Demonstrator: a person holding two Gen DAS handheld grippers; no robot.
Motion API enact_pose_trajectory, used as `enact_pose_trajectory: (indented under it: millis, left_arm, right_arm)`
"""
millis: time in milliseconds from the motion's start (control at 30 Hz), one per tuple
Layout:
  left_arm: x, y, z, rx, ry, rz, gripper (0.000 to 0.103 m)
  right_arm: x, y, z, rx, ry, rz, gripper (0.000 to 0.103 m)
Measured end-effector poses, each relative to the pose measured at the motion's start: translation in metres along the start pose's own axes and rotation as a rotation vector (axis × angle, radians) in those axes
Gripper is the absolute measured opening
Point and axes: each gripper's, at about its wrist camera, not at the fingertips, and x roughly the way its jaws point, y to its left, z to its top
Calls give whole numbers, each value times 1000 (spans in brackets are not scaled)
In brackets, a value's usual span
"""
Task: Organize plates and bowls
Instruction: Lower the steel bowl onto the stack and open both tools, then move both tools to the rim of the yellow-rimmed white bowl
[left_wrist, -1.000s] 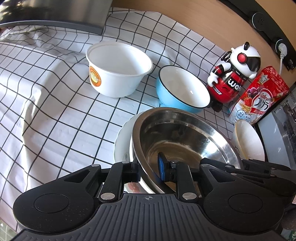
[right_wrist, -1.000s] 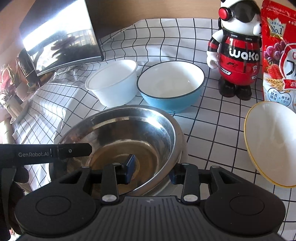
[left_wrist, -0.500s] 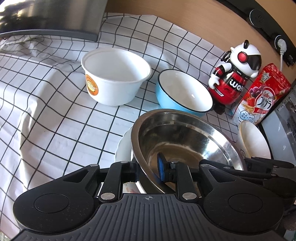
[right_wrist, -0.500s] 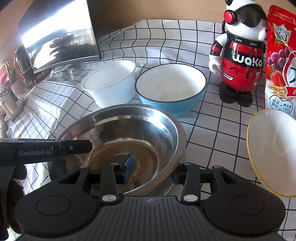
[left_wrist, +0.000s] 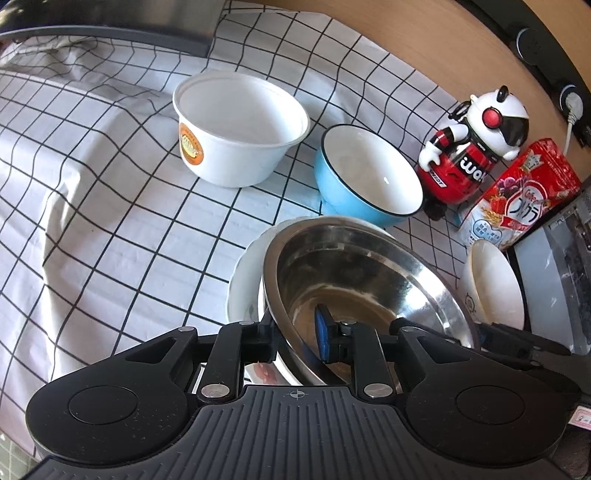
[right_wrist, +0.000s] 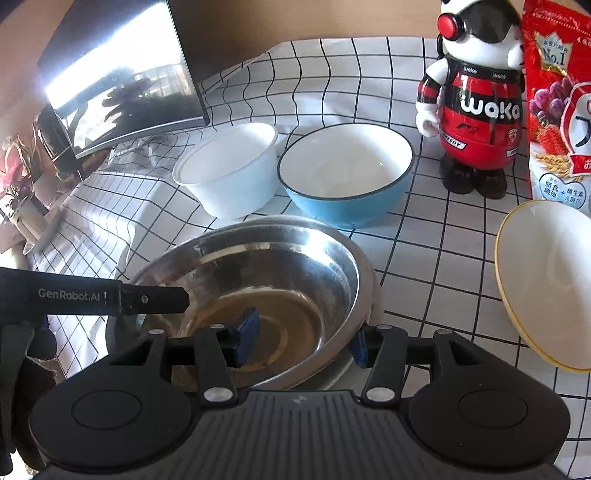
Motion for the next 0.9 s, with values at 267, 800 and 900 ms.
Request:
enact_pose_trajectory:
  millis: [267,800,900]
  left_arm:
    - [7,-1,-3,43,-3,-8,24]
    - [1,1,-1,75,-20,-31,27]
    - [-8,5,1,70,-38,-46,32]
  right_arm:
    - [-15,-8,-3,43,-55,3,50]
    - [-37,-11,-5,60,-93,9,50]
    - [-44,-12,-7,43,-133,-17,50]
